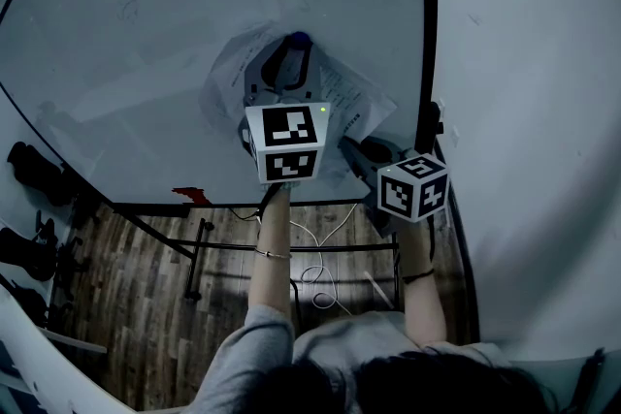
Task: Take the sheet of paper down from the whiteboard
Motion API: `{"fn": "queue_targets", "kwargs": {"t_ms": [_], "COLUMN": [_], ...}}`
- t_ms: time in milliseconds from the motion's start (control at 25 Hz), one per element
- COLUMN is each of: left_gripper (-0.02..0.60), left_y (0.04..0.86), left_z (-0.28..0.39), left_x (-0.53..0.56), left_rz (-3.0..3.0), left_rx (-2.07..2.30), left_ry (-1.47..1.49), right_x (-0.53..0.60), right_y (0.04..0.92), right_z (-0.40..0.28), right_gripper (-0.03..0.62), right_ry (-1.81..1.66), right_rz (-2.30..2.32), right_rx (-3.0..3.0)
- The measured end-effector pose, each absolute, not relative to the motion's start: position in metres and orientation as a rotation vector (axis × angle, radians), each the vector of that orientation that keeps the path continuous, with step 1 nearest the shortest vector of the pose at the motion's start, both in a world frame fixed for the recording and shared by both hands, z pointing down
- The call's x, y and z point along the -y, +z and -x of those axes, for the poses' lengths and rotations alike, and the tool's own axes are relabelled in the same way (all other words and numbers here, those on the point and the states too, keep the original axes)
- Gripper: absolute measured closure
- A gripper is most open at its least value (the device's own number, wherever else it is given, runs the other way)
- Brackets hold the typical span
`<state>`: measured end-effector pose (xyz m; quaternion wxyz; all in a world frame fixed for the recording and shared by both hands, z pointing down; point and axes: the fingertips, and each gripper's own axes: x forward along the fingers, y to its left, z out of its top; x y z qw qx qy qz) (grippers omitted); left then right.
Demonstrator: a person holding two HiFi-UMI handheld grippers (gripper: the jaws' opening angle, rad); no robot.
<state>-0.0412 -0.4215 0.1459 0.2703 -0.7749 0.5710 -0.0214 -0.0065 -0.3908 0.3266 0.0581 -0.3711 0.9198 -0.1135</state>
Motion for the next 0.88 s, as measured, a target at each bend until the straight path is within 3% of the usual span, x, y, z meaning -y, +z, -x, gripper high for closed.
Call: {"fn": "queue_targets", "kwargs": {"t_ms": [880], "left_gripper": [0.456], "left_y": [0.159], "left_z": [0.046], "left_x": [0.422], "left_rz": [2.109], "left_rx": [-1.539], "left_ry": [-0.046], "right_x": [0.392], "right_y": [0.356], "right_z": [0.024], "right_gripper": [0.594], "right_ry": [-0.460], "right_rz": [1.076], "right_rx": [-2.786]}}
